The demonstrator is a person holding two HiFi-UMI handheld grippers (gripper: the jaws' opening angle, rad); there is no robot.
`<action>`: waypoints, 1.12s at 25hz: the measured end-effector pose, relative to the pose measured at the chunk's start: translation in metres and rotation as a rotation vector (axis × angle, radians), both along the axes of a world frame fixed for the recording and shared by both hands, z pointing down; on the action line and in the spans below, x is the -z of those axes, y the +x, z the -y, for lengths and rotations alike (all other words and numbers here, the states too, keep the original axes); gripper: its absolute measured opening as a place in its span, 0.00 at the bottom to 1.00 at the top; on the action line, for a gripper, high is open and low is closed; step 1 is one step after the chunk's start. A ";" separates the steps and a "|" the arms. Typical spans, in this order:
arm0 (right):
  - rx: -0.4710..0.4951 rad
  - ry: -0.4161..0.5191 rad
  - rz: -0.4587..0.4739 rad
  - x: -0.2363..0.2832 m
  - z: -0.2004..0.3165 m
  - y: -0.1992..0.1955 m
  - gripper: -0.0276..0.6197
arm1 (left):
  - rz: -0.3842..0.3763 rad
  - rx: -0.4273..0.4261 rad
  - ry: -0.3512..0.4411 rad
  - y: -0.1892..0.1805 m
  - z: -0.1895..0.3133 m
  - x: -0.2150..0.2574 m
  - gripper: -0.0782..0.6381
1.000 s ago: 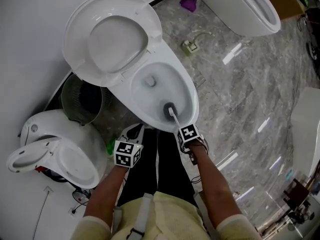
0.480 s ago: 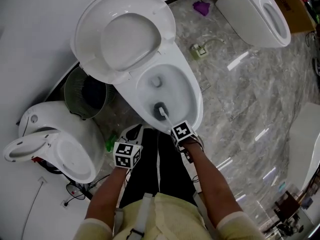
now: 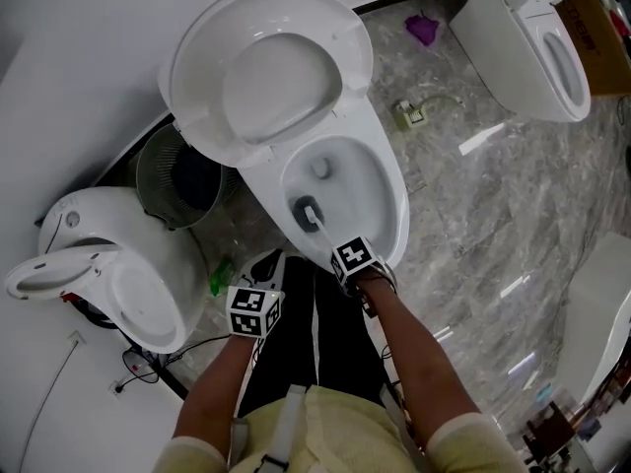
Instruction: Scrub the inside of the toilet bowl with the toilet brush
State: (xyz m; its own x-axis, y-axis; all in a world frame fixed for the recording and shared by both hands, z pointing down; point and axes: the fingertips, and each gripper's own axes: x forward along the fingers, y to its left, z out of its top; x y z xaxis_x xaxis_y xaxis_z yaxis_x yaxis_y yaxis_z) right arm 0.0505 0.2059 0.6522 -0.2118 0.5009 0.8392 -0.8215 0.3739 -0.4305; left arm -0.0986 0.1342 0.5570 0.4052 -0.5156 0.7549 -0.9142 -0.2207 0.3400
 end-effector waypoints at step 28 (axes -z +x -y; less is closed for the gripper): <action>-0.187 0.238 0.054 -0.007 0.126 -0.027 0.09 | 0.013 0.078 0.034 -0.005 0.017 0.013 0.13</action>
State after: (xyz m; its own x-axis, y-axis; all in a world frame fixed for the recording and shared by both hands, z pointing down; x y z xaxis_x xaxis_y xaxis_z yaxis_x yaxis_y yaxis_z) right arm 0.0235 0.0802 0.6590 -0.3297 0.2392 0.9133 -0.8639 0.3139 -0.3940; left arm -0.1036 0.1174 0.5438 0.3528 -0.5709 0.7414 -0.9335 -0.1601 0.3209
